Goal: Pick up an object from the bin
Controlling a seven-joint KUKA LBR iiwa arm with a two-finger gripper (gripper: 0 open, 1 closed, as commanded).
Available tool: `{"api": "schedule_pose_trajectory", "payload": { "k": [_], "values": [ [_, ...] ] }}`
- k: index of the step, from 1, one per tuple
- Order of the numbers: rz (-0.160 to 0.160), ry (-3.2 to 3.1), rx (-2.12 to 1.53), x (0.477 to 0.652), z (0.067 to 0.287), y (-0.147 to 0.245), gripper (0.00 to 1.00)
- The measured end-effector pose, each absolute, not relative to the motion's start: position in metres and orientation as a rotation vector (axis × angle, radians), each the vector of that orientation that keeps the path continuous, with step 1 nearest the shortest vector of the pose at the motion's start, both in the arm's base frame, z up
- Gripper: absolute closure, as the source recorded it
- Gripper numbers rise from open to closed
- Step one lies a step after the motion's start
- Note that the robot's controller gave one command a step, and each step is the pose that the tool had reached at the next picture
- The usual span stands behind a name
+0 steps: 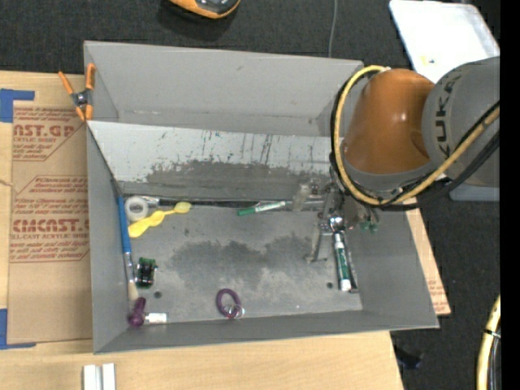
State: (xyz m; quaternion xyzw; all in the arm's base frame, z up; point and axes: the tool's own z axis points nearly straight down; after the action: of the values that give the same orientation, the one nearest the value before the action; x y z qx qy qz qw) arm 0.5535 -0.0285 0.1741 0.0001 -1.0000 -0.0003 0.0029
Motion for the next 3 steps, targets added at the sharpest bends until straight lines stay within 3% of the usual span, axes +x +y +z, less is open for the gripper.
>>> {"api": "schedule_pose_trajectory", "payload": {
  "k": [1,2,3],
  "values": [
    [0.0,-3.143,0.002,0.555,0.179,-0.029,0.0],
    [-0.001,-3.149,-0.021,0.548,0.116,-0.011,0.0],
    [-0.001,-3.154,-0.062,0.575,0.068,-0.004,0.0]
  ]
}}
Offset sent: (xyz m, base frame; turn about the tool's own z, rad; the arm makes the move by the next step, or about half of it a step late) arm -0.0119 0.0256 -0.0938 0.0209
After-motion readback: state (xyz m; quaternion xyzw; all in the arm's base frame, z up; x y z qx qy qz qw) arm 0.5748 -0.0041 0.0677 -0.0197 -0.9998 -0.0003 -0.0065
